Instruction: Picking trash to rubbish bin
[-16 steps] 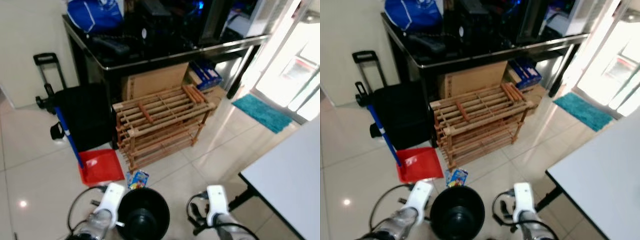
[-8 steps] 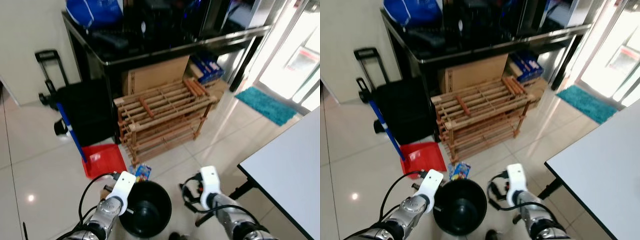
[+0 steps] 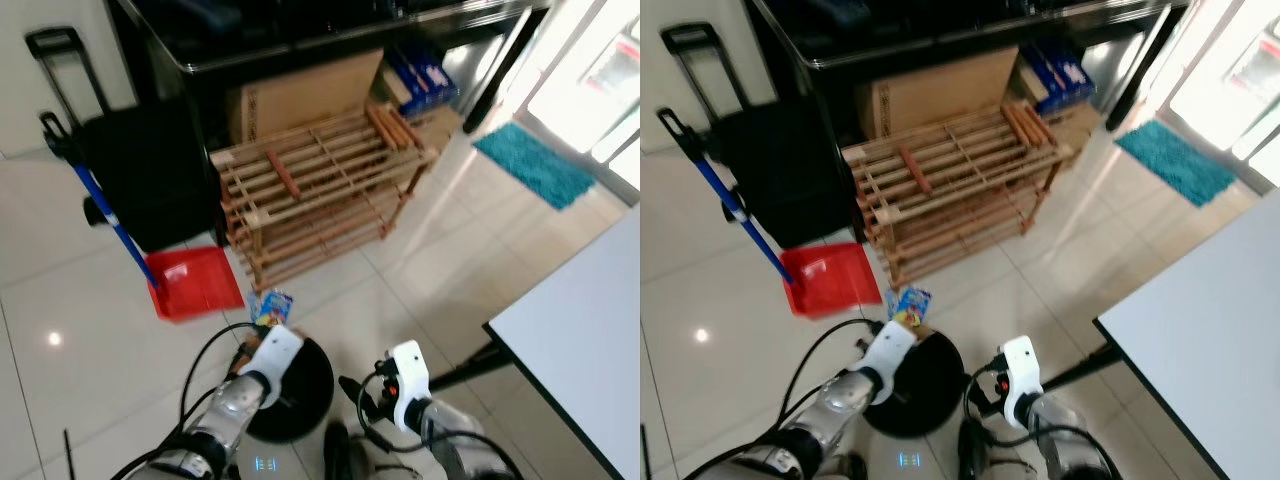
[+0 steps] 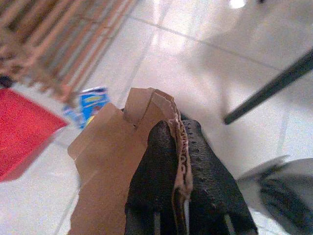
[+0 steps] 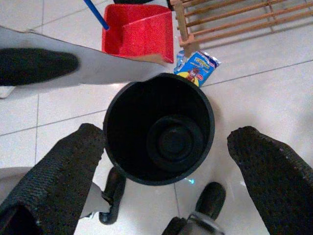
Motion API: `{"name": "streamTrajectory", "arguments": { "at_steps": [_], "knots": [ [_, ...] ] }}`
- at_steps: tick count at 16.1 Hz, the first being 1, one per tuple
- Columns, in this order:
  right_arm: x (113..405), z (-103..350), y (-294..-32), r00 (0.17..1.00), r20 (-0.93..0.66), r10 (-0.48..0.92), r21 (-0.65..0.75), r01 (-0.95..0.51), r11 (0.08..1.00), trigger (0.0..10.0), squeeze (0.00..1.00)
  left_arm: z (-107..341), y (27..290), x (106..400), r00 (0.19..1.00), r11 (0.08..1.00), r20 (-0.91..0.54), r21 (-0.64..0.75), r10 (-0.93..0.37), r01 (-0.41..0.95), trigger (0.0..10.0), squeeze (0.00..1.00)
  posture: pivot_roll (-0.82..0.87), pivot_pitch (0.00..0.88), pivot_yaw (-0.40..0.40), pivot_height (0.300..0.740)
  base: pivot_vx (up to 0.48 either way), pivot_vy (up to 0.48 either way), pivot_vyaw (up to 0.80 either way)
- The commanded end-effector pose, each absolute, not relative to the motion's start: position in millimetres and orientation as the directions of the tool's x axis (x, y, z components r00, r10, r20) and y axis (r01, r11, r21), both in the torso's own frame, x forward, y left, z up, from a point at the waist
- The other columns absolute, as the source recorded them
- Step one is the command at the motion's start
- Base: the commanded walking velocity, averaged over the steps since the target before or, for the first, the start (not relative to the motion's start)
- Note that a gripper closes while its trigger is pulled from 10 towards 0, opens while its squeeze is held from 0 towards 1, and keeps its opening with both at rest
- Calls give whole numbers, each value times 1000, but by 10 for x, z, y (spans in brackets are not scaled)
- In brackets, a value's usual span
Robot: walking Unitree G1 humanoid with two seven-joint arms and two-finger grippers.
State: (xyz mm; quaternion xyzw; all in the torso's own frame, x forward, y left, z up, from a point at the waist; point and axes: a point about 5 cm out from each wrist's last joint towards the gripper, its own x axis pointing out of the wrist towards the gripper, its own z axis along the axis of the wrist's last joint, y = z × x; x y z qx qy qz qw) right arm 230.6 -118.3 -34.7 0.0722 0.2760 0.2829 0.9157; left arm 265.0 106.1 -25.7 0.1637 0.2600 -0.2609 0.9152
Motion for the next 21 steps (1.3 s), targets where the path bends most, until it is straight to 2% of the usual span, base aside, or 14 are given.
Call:
{"name": "streamTrajectory", "arguments": {
  "at_steps": [1,5,8,9,10,18,19,21],
  "knots": [
    [2249,-356,-1192,683,-464,564,303,-476,826,10000,0,-276,955,2607,701,789,-566,138,-434,599,10000,0,-213,330,-141,740,0,0,0],
    [2191,-307,-1132,680,-442,585,319,-490,811,10000,0,-297,863,2565,692,801,-563,86,-452,592,10000,0,-216,337,-148,740,0,0,0],
    [2198,-262,-1119,684,-438,584,316,-491,812,10000,0,-385,897,2460,677,796,-593,96,-436,598,10000,0,-214,330,-150,740,0,0,0],
    [2187,-254,-1133,683,-441,582,318,-487,813,10000,0,-397,909,2445,675,798,-597,93,-434,596,10000,922,-214,330,-150,740,0,0,0],
    [2176,-255,-1153,685,-446,576,318,-481,817,10000,0,-404,916,2436,673,799,-600,90,-433,594,10000,1000,-212,330,-153,740,0,0,0],
    [2139,-268,-1176,683,-471,558,331,-449,830,10000,0,-397,878,2452,672,803,-606,89,-426,589,10000,1000,-212,346,-162,740,0,0,0],
    [2143,-277,-1191,687,-477,548,330,-438,836,10000,0,-402,880,2451,672,802,-611,98,-419,590,10000,0,-208,342,-160,740,0,0,0],
    [2187,-338,-1287,718,-512,472,289,-373,882,10000,0,-444,1007,2430,686,824,-634,130,-358,551,10000,0,-183,315,-148,740,0,0,0]
  ]
}}
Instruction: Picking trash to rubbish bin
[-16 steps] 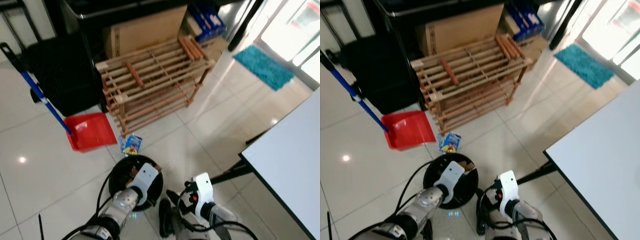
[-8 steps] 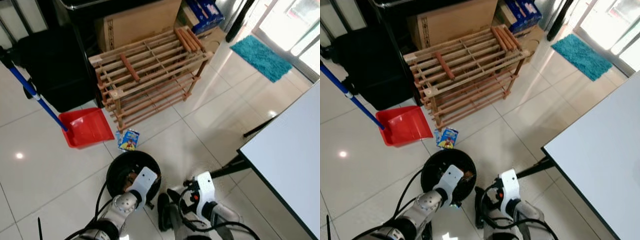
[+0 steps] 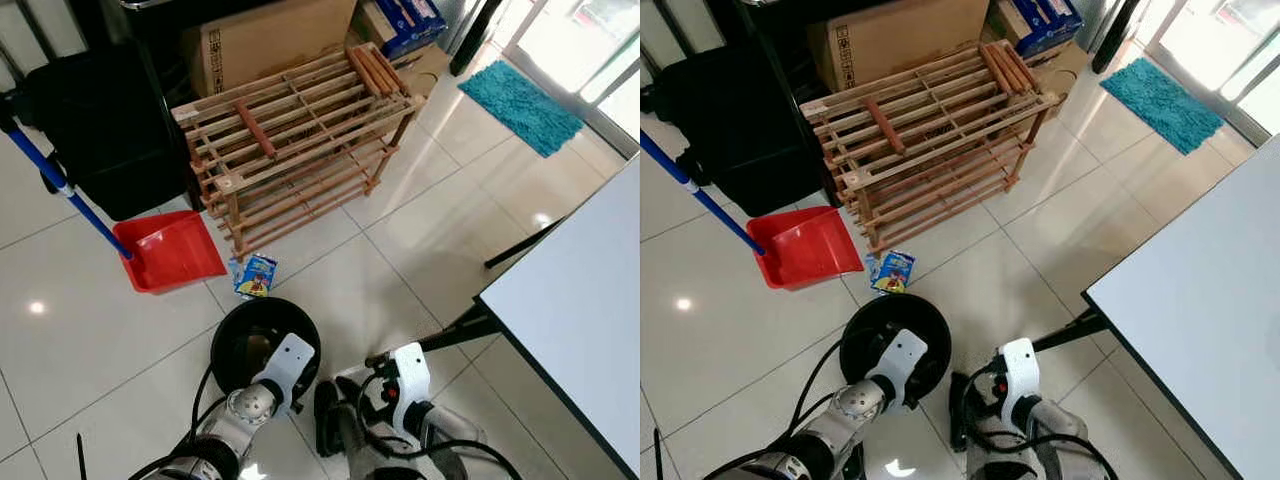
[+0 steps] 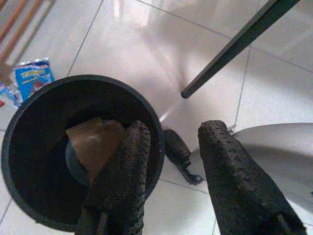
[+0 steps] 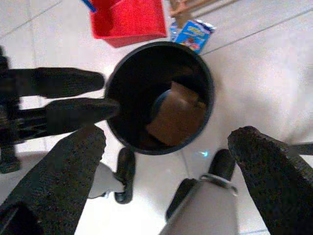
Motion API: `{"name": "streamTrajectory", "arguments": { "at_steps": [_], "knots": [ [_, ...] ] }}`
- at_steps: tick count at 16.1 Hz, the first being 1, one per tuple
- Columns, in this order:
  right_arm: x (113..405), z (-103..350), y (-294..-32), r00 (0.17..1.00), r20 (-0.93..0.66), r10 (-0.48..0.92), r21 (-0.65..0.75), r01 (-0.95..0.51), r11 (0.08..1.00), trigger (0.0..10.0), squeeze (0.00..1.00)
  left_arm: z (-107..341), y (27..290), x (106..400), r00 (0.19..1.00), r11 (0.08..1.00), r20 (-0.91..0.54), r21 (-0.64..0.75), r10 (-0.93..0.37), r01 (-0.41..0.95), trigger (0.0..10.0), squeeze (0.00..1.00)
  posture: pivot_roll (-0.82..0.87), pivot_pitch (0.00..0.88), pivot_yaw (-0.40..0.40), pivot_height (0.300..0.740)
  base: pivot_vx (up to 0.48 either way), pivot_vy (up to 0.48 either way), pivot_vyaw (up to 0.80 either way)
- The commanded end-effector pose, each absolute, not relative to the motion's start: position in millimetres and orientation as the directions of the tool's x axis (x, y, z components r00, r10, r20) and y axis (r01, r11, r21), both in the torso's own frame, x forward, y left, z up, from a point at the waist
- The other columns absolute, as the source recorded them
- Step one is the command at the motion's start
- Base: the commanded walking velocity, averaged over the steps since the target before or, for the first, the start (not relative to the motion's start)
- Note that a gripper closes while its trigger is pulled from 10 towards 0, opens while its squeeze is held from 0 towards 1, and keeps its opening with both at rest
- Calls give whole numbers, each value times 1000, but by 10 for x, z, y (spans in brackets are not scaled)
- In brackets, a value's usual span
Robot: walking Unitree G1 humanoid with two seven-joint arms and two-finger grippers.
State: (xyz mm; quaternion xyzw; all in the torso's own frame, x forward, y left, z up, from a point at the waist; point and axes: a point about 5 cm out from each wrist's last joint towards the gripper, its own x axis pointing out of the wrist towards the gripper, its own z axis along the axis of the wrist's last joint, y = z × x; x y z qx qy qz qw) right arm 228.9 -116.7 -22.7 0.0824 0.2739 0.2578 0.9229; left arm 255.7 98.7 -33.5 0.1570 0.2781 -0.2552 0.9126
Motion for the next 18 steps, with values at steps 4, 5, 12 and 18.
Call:
{"name": "streamTrajectory", "arguments": {
  "at_steps": [4,5,12,18],
  "knots": [
    [2202,-497,-1548,744,-614,265,166,-207,964,10000,0,-542,1503,2328,727,891,-667,218,-161,398,10000,0,-117,248,-123,740,0,0,0],
    [2212,-512,-1586,743,-627,236,151,-181,972,10000,0,-546,1584,2318,733,901,-668,229,-129,368,10000,0,-96,226,-116,740,0,0,0],
    [2193,-609,-1783,717,-696,49,28,-41,999,10000,0,-525,1796,2325,771,951,-635,268,56,152,10000,0,-38,104,-95,740,0,0,0],
    [2103,-678,-1811,688,-725,4,20,15,1000,10000,0,-540,1819,2306,763,950,-634,299,126,92,10000,0,-26,50,-101,740,0,0,0]
  ]
}}
